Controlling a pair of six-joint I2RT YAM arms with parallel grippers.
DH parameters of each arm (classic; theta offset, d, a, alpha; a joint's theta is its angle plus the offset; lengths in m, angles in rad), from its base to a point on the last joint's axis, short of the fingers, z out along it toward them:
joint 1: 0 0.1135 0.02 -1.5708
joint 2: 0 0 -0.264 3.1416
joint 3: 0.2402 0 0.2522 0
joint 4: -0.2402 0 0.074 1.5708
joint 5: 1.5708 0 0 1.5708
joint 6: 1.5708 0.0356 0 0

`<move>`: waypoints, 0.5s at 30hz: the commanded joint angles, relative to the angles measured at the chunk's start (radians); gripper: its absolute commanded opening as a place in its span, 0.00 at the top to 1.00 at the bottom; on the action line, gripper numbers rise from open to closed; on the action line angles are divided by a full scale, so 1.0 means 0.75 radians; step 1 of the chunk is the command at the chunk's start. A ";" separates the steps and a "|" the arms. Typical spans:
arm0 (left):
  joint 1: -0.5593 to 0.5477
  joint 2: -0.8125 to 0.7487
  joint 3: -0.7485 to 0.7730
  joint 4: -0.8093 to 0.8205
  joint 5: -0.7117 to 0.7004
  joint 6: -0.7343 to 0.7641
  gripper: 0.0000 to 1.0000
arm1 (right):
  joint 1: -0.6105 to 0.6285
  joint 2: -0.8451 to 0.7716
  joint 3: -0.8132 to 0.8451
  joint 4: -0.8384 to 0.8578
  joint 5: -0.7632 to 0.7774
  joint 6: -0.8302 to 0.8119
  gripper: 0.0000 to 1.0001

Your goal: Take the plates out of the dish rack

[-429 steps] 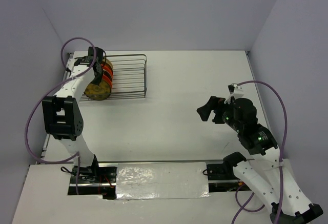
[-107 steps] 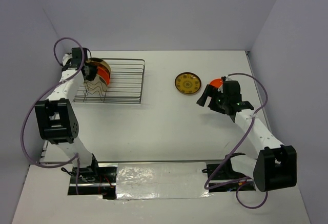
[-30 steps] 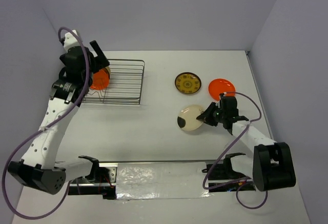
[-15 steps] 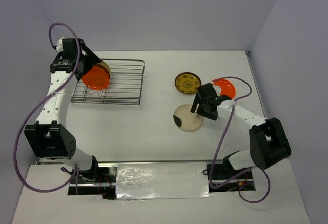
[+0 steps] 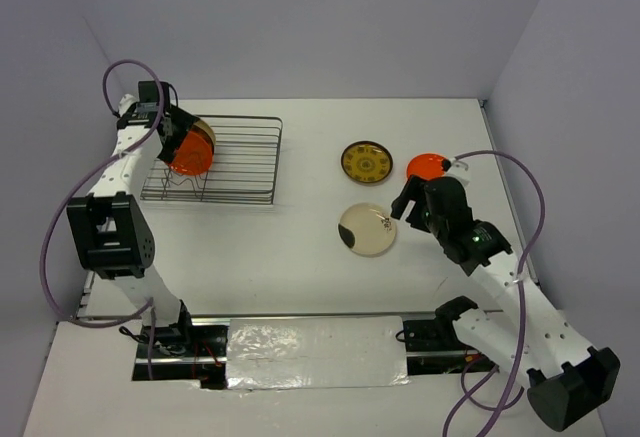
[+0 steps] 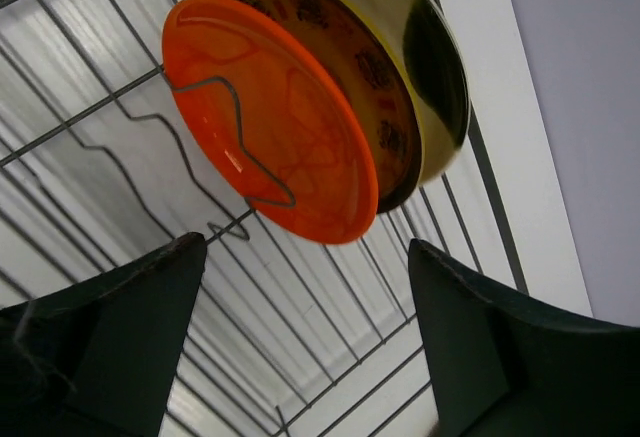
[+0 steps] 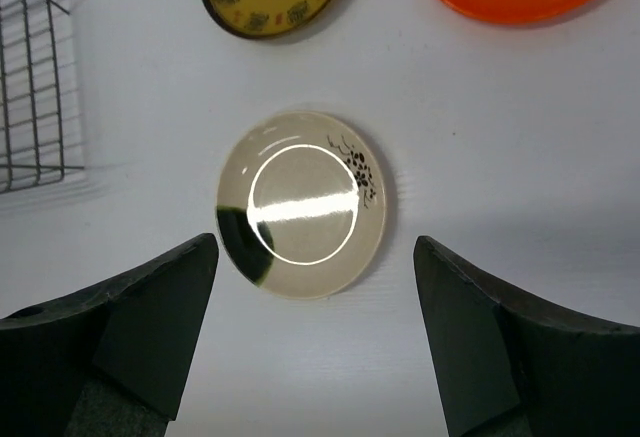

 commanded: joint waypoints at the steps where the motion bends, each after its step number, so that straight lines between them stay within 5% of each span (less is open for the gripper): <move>1: 0.013 0.079 0.118 0.073 -0.032 -0.037 0.11 | 0.011 0.013 -0.094 0.051 -0.100 -0.044 0.14; 7: 0.013 0.210 0.157 0.077 -0.056 -0.047 0.13 | 0.017 0.087 -0.141 0.117 -0.139 -0.056 0.14; 13: 0.013 0.204 0.116 0.103 -0.097 -0.045 0.35 | 0.019 0.162 -0.131 0.151 -0.131 -0.071 0.14; 15: 0.013 0.192 0.090 0.120 -0.103 -0.051 0.36 | 0.019 0.187 -0.125 0.168 -0.139 -0.068 0.14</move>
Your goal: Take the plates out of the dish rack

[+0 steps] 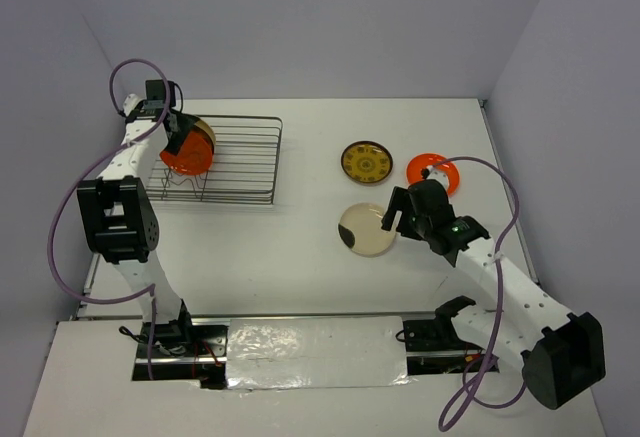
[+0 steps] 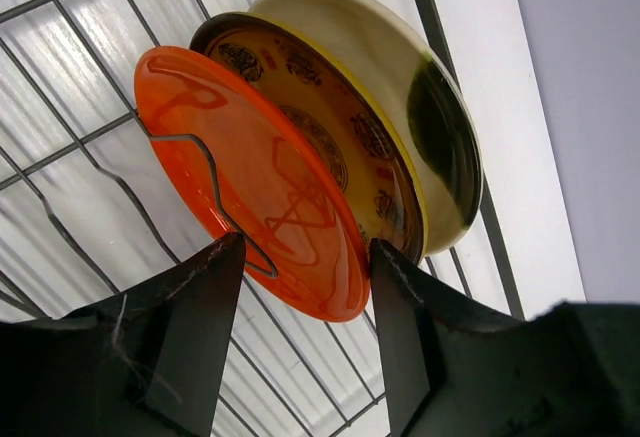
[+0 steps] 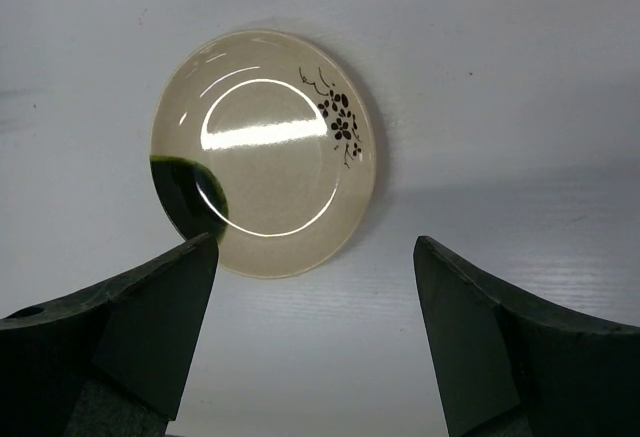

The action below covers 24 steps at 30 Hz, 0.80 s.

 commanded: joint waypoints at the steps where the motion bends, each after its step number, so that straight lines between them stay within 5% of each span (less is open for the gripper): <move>1: 0.006 -0.038 -0.029 0.067 -0.044 -0.014 0.36 | 0.014 0.030 0.022 0.087 -0.014 -0.021 0.13; 11: 0.016 -0.024 -0.019 0.022 -0.001 -0.036 0.83 | 0.030 0.026 0.061 0.047 0.016 -0.031 0.14; 18: 0.014 -0.257 -0.156 0.094 0.054 -0.093 1.00 | 0.032 0.032 0.078 0.028 0.016 -0.029 0.14; 24: 0.016 -0.420 -0.105 0.065 0.067 -0.075 1.00 | 0.032 -0.014 0.102 -0.013 0.047 -0.037 0.14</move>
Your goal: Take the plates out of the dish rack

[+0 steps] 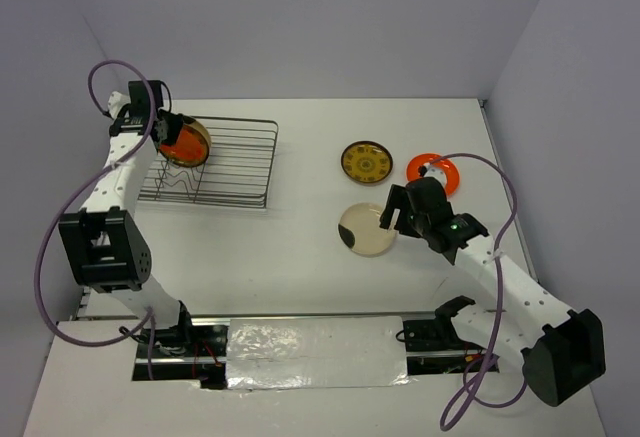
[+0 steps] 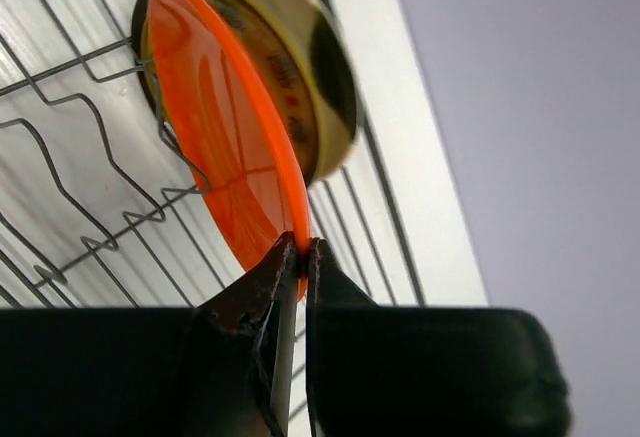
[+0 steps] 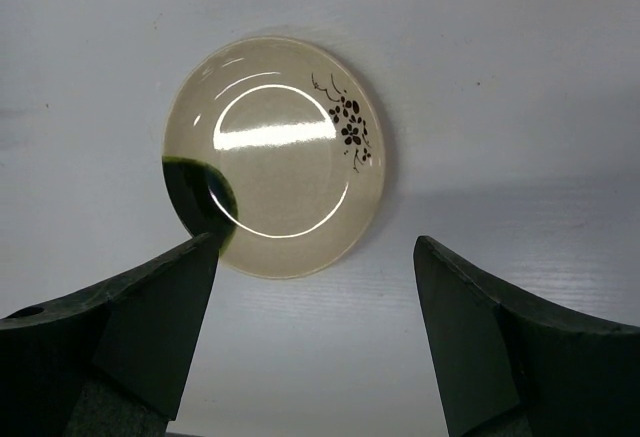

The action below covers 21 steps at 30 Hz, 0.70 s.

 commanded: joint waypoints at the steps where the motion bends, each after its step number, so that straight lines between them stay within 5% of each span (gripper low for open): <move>1: 0.007 -0.163 0.076 -0.009 -0.009 0.046 1.00 | 0.010 -0.058 0.081 -0.041 0.048 -0.023 0.14; 9: -0.093 -0.351 0.248 0.076 0.072 0.540 1.00 | 0.001 -0.168 0.213 -0.111 -0.038 -0.015 0.07; 13: -0.513 -0.398 0.216 0.109 0.034 1.116 1.00 | -0.058 -0.201 0.417 -0.090 -0.300 -0.011 0.05; 17: -1.057 -0.556 -0.109 0.235 -0.287 1.475 1.00 | -0.091 -0.181 0.679 -0.200 -0.406 -0.037 0.04; 21: -1.599 -0.711 -0.552 0.493 -0.869 1.717 1.00 | -0.123 -0.140 0.884 -0.407 -0.405 -0.109 0.04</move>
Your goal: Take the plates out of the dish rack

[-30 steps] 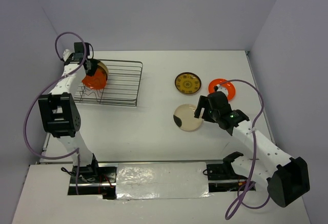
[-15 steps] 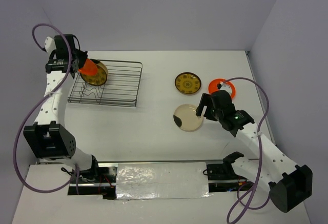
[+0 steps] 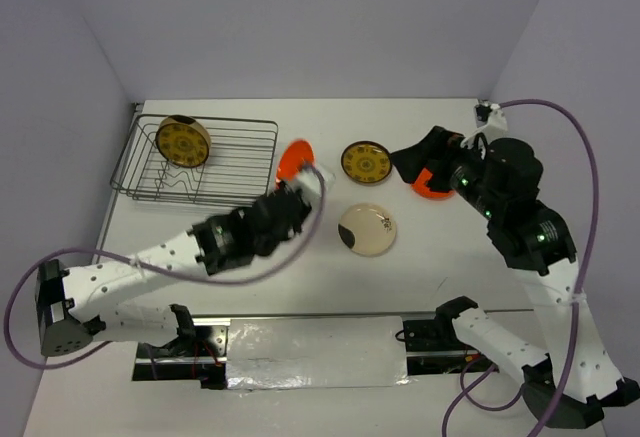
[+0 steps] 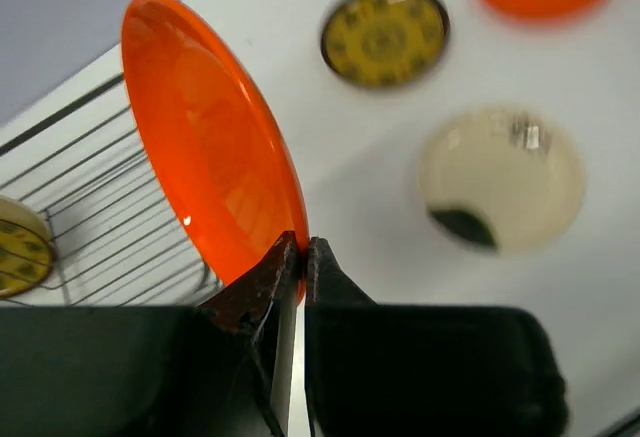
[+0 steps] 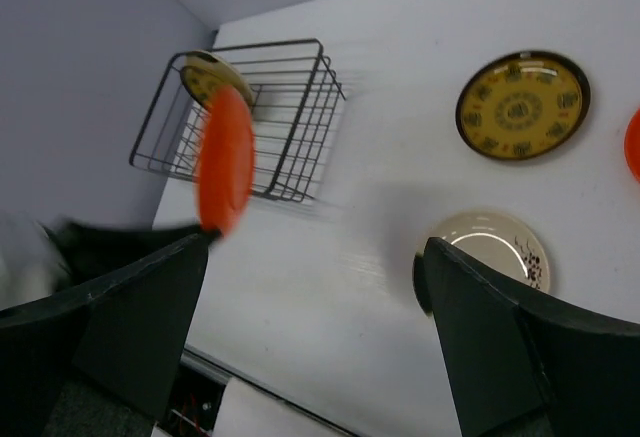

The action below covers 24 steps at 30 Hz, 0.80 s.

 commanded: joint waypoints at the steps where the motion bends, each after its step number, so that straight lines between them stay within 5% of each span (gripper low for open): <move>1: -0.391 -0.122 -0.236 0.260 -0.521 0.405 1.00 | -0.029 0.012 0.133 -0.187 -0.060 -0.085 0.04; 4: -0.657 -0.061 -0.371 0.411 -0.641 0.572 1.00 | -0.033 0.049 0.115 -0.216 -0.236 -0.147 0.02; 8: -0.834 0.143 -0.415 0.584 -0.801 0.790 1.00 | 0.000 0.200 0.052 -0.340 -0.314 -0.255 0.00; 19: -0.853 0.230 -0.312 0.580 -0.554 0.901 1.00 | 0.037 0.165 -0.226 -0.165 -0.403 -0.237 0.10; 24: -0.855 0.244 -0.314 0.557 -0.525 0.878 1.00 | 0.039 0.073 -0.227 -0.101 -0.232 -0.123 0.08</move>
